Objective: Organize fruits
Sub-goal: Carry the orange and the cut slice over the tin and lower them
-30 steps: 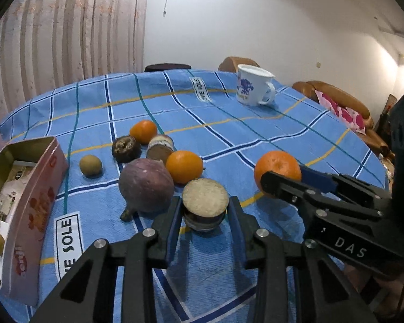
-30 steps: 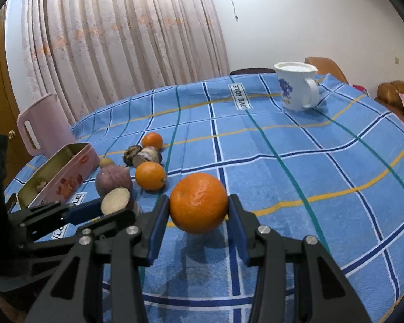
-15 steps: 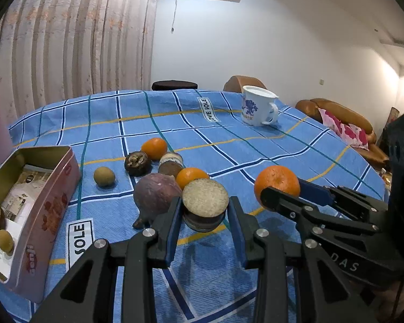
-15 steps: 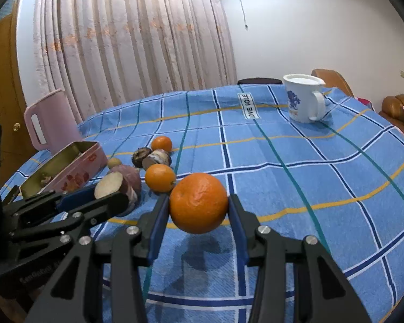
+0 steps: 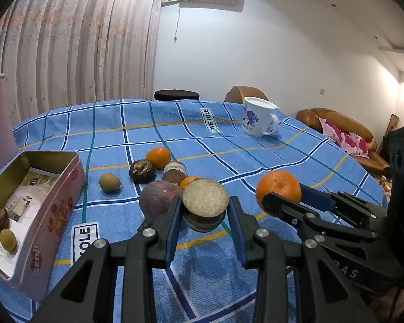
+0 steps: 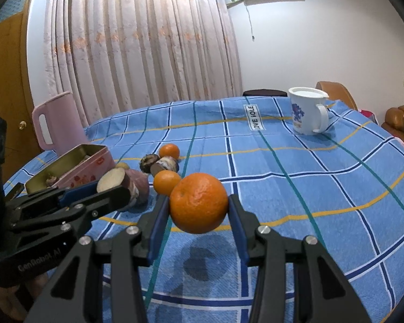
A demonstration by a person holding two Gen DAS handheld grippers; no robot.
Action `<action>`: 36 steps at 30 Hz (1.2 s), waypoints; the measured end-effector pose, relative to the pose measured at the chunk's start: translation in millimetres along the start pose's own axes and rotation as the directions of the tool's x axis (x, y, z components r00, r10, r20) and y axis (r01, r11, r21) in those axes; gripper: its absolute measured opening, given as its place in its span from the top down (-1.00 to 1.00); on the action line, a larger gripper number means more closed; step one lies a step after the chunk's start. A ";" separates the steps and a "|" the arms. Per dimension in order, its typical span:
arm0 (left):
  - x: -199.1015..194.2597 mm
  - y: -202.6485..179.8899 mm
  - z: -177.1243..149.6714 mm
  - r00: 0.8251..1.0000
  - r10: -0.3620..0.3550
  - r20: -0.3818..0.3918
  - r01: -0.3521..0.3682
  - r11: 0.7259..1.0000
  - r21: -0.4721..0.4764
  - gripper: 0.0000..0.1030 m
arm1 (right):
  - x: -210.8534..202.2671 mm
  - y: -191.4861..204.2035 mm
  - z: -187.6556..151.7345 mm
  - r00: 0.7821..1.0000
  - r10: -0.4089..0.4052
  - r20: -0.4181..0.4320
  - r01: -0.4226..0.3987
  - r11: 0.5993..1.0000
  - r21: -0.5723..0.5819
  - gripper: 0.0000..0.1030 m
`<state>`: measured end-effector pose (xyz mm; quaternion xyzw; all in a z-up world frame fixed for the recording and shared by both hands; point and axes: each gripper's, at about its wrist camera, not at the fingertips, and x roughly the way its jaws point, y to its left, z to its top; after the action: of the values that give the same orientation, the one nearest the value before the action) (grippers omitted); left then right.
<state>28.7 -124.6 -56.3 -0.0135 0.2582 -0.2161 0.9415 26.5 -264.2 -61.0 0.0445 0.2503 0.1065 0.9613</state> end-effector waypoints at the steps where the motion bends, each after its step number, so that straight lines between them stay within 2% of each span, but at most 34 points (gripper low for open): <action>1: -0.2 0.0 0.0 1.000 -0.001 0.001 0.001 1.000 0.000 0.30 | -0.3 0.4 -0.1 1.000 0.000 0.003 0.000 1.000 -0.002 0.09; 16: -11.0 -2.1 -1.5 0.998 0.021 0.066 -0.022 1.000 0.012 0.30 | -7.8 7.7 -1.6 0.998 0.000 0.055 0.003 0.999 -0.051 0.09; 21: -17.3 7.4 0.7 0.997 0.047 0.063 -0.046 0.999 -0.012 0.30 | -2.6 19.0 0.9 0.999 -0.021 0.029 0.024 0.994 -0.104 0.09; 29: -36.0 44.2 15.3 0.988 0.136 0.072 -0.132 0.989 -0.062 0.30 | 13.5 48.3 21.7 0.997 0.078 -0.008 -0.078 0.990 -0.117 0.09; 36: -49.9 90.4 22.4 0.970 0.233 0.068 -0.223 0.967 -0.125 0.30 | 29.9 94.1 49.4 0.980 0.199 -0.033 -0.201 0.967 -0.157 0.09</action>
<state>37.2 -23.9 -25.3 -0.0473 0.2315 -0.0903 0.9675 58.9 -167.5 -19.0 -0.0086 0.2432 0.2230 0.9440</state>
